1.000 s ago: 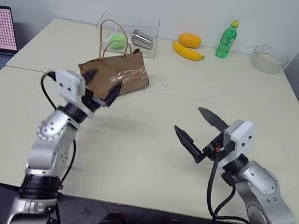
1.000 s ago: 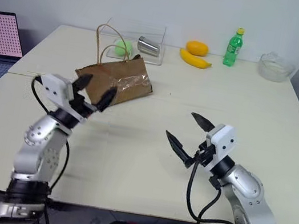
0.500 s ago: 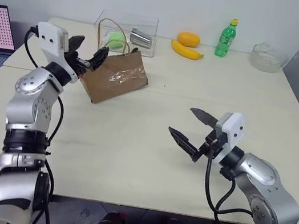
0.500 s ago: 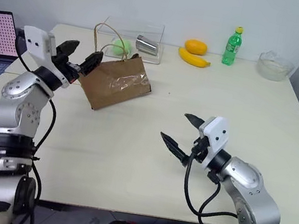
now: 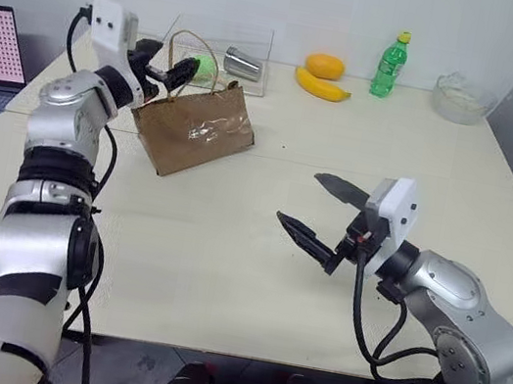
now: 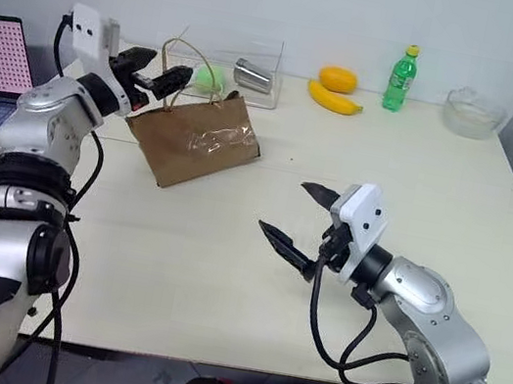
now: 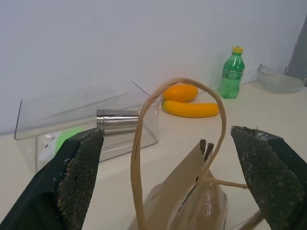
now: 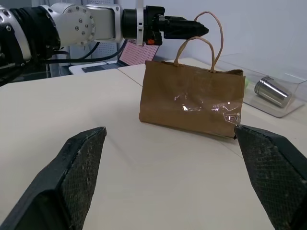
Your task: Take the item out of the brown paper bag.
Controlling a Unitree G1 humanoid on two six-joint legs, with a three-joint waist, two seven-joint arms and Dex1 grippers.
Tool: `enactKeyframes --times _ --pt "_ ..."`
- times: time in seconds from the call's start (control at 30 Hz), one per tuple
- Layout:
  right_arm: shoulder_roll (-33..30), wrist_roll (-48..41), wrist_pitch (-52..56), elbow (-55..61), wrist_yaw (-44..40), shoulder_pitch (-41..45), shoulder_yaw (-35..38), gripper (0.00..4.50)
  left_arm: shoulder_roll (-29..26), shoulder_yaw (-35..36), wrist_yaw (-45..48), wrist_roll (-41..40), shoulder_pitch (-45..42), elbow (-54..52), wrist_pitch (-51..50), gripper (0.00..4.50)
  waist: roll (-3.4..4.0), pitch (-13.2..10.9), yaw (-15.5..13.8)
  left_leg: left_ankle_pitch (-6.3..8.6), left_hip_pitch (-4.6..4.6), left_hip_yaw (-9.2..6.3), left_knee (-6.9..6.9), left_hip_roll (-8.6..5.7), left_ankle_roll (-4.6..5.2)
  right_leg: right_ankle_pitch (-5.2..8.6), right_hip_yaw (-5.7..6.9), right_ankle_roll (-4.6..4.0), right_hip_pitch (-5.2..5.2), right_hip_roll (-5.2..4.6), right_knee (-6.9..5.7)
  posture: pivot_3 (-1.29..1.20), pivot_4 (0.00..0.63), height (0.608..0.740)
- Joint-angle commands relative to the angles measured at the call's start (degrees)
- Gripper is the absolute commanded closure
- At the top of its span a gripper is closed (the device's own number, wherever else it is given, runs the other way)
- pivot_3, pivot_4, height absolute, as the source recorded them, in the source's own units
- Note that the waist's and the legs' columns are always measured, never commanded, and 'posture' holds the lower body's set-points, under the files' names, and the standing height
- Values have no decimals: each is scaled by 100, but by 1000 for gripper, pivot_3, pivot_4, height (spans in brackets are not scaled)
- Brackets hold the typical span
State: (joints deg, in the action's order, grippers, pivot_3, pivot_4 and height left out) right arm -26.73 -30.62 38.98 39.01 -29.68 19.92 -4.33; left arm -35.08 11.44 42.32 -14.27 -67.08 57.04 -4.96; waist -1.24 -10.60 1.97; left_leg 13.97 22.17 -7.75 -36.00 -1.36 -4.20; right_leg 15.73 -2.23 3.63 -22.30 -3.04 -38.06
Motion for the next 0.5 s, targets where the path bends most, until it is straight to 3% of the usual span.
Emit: enactKeyframes --times 0.03,0.27,0.5 --pt "-53 -178 73 334 89 114 220 0 -217 15 287 126 -446 364 357 36 0 0 6 0 1 0 0 0 0 0 1 0 -1 0 -1 0 150 740" --pt "-47 -316 215 597 303 -79 326 0 -599 765 1077 -505 -178 372 533 36 0 -1 124 0 2 -1 1 4 0 0 -1 0 -5 0 -5 0 150 740" --pt "-21 -320 213 562 276 -72 248 0 -746 487 1942 -320 1187 -658 622 36 0 0 128 0 -2 1 -2 4 0 -1 -5 -1 -3 0 -13 0 150 740"
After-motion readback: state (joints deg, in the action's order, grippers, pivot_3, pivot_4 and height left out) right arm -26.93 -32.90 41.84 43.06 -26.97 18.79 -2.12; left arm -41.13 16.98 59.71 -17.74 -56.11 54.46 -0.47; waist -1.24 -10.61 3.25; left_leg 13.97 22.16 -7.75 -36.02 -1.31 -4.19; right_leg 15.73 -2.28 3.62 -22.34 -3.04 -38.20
